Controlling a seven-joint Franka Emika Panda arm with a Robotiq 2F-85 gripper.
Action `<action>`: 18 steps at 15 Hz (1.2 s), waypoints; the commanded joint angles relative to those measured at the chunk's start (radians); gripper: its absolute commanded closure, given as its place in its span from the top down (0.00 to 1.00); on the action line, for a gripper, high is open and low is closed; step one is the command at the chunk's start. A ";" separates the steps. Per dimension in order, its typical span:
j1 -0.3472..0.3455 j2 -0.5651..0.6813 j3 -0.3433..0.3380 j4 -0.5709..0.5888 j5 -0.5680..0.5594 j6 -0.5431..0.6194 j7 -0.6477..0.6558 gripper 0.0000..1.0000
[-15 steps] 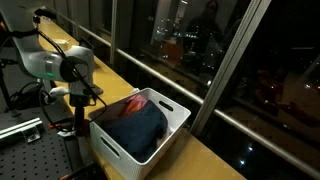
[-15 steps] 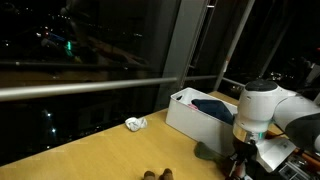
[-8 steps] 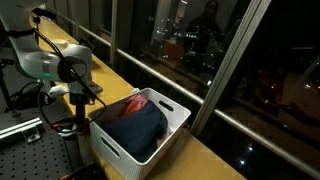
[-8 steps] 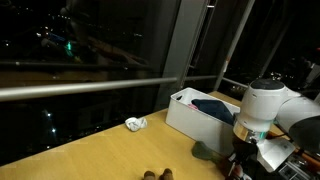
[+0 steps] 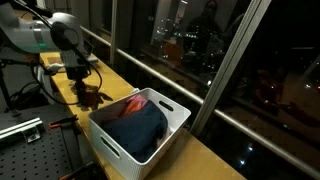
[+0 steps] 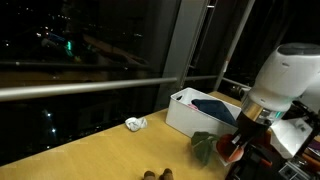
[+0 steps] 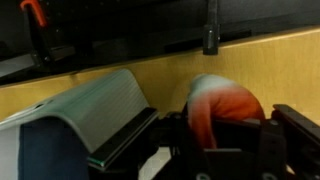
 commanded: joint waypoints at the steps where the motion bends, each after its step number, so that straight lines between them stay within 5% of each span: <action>1: -0.047 -0.258 0.123 -0.024 -0.009 -0.204 0.018 0.00; 7: -0.158 -0.523 0.197 -0.009 0.024 -0.366 -0.084 0.00; 18: -0.467 -0.463 0.017 0.098 0.047 -0.106 -0.485 0.03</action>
